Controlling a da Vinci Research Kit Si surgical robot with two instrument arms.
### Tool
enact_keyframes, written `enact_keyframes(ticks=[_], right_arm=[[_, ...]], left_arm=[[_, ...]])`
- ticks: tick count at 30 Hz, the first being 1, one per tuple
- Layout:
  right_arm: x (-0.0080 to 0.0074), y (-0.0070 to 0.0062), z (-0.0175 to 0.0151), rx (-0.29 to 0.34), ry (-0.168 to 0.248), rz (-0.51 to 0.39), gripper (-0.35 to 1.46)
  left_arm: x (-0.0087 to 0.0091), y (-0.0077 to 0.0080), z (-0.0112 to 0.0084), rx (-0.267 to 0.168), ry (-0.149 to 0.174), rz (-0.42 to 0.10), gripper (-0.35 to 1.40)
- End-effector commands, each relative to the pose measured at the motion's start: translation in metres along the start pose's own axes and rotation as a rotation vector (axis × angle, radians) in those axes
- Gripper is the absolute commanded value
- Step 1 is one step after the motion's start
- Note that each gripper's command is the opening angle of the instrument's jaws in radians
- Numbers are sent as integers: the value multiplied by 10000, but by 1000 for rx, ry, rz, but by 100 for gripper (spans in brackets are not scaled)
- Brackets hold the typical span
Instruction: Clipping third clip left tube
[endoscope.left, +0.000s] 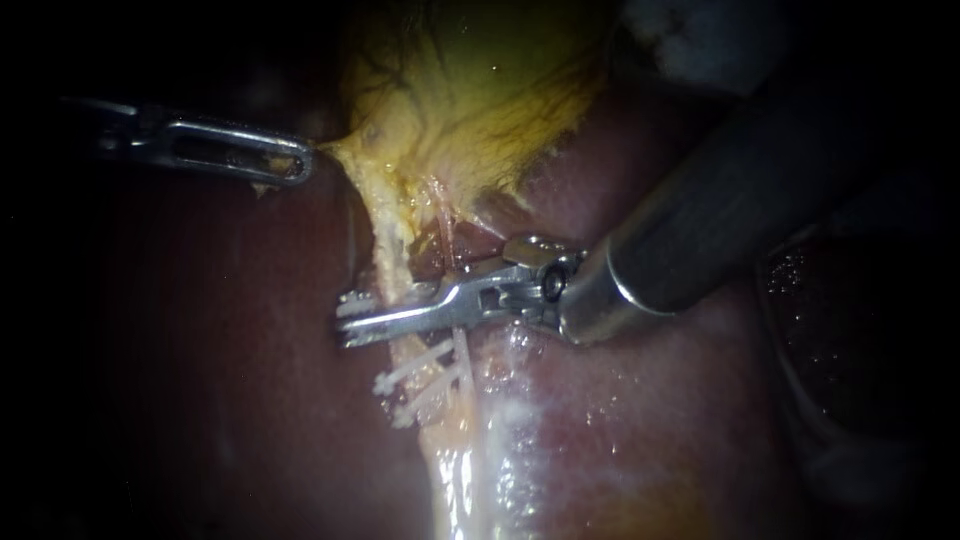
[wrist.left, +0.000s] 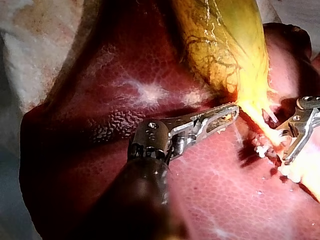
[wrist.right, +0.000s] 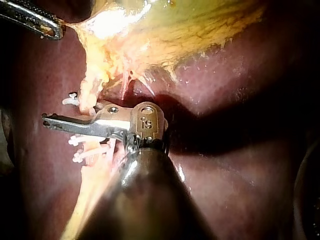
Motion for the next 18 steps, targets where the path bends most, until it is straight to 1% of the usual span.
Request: enact_keyframes(ticks=[1,6,10,11,15,18], right_arm=[[3,-3,0,-1,3,3,55],[11,-14,1,0,3,11,51],[12,-17,2,-1,5,13,42],[12,-17,2,1,3,12,38],[11,-16,2,10,-12,5,7],[11,-16,2,20,-29,5,-10]], left_arm=[[0,0,0,0,0,0,-35],[0,0,0,0,0,0,-35],[0,0,0,0,0,0,-35],[0,0,0,0,0,0,-35],[0,0,0,0,0,0,-35],[0,0,0,0,0,0,-35]])
